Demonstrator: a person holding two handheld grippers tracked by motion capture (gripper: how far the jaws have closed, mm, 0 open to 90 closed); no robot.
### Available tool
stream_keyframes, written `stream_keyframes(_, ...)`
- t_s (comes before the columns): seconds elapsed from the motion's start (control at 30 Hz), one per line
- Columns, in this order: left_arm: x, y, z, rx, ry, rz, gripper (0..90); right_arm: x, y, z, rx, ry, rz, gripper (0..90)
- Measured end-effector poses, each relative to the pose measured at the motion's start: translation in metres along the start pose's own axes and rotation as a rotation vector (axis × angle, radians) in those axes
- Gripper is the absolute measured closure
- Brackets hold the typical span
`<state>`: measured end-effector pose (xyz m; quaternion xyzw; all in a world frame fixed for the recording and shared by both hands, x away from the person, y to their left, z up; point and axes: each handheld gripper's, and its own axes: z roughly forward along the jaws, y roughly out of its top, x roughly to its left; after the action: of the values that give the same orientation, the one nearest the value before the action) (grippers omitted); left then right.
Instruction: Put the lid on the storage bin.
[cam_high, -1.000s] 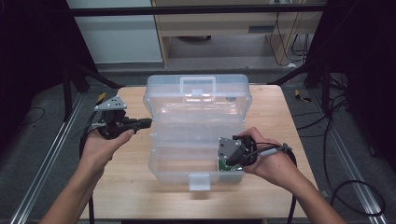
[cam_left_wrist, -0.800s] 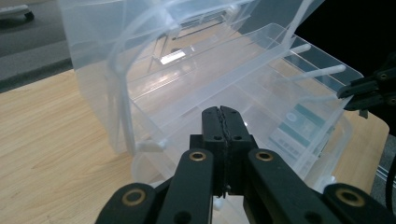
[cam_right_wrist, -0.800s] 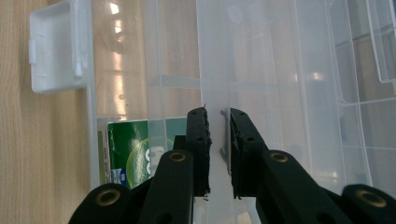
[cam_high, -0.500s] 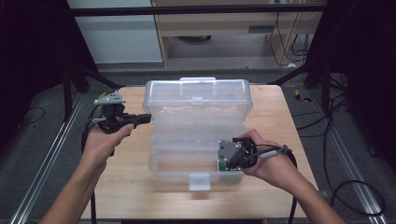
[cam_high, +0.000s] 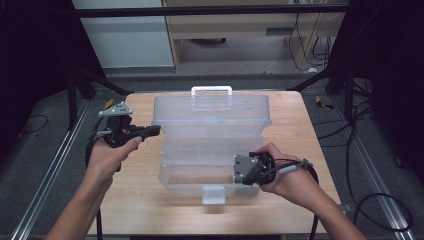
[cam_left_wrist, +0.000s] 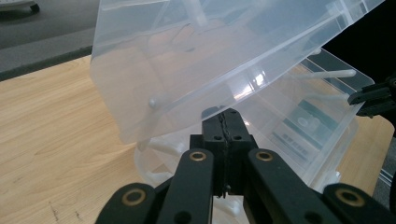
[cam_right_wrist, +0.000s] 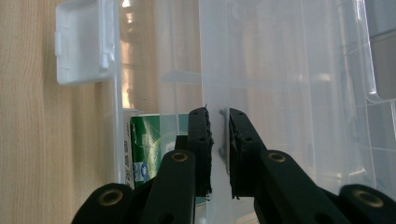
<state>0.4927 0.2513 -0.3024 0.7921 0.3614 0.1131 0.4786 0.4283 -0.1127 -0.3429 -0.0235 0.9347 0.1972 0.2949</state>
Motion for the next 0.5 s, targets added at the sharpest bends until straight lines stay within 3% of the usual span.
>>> stream_keyframes(0.17, -0.001, -0.001, -0.002, 0.000, -0.002, 0.005, 90.0, 0.000, -0.001, 0.001, -0.009, 0.011, 0.029, 79.2)
stream_keyframes(0.27, -0.002, -0.003, -0.003, 0.002, 0.001, 0.014, 90.0, -0.001, -0.004, 0.000, -0.047, 0.024, 0.080, 72.8)
stream_keyframes(0.5, -0.003, -0.008, -0.004, -0.008, -0.009, 0.006, 90.0, -0.001, -0.009, -0.012, -0.132, 0.005, 0.194, 61.4)
